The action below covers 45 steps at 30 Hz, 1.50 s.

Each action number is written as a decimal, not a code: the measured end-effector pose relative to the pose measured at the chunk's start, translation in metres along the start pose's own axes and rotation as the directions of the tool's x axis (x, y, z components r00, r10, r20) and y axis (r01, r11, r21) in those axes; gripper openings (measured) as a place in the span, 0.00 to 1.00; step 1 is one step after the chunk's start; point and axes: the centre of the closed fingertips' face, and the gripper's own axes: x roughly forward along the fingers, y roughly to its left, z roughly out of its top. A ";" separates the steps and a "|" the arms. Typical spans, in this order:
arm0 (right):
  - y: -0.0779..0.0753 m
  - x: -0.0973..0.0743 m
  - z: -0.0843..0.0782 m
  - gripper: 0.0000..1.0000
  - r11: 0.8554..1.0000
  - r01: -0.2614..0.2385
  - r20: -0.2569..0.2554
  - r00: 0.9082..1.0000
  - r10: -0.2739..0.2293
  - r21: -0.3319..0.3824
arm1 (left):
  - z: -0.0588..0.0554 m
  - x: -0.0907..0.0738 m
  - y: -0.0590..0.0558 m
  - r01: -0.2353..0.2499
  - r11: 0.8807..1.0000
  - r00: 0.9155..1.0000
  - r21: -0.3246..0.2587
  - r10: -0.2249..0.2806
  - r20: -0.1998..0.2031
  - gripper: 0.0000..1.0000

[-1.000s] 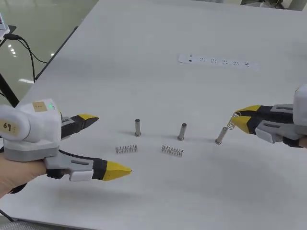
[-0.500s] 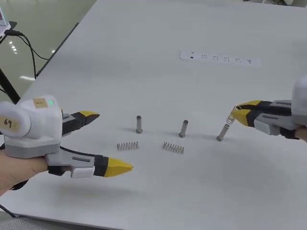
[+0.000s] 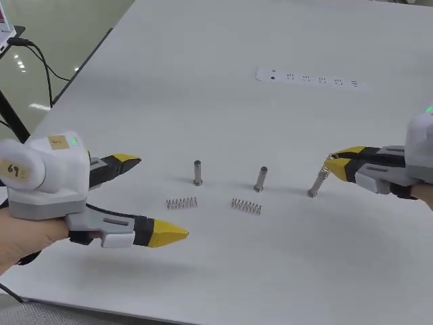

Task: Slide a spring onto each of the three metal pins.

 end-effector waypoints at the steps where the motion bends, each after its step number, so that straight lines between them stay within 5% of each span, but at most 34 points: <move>1: 0.000 0.001 -0.001 0.08 1.000 0.000 -0.002 1.000 0.000 0.001 | 0.000 0.000 0.000 -0.001 1.000 1.000 0.002 0.001 -0.001 0.98; 10: -0.003 0.016 -0.027 0.08 0.998 0.009 -0.032 0.999 -0.007 0.069 | -0.002 -0.001 0.000 -0.003 1.000 1.000 0.000 0.003 -0.008 0.98; 17: 0.001 0.027 -0.042 0.08 0.999 0.007 -0.068 0.998 -0.003 0.052 | -0.006 0.000 -0.001 0.002 1.000 1.000 0.006 -0.002 -0.025 0.98; 30: 0.001 0.027 -0.044 0.08 0.998 -0.001 -0.083 0.997 0.006 0.058 | -0.004 0.001 -0.003 0.011 1.000 1.000 0.004 -0.011 -0.023 0.98; 45: 0.000 0.015 -0.038 0.20 0.997 0.019 -0.081 0.997 -0.012 0.081 | -0.002 0.000 -0.005 0.015 1.000 1.000 0.003 -0.015 -0.020 0.98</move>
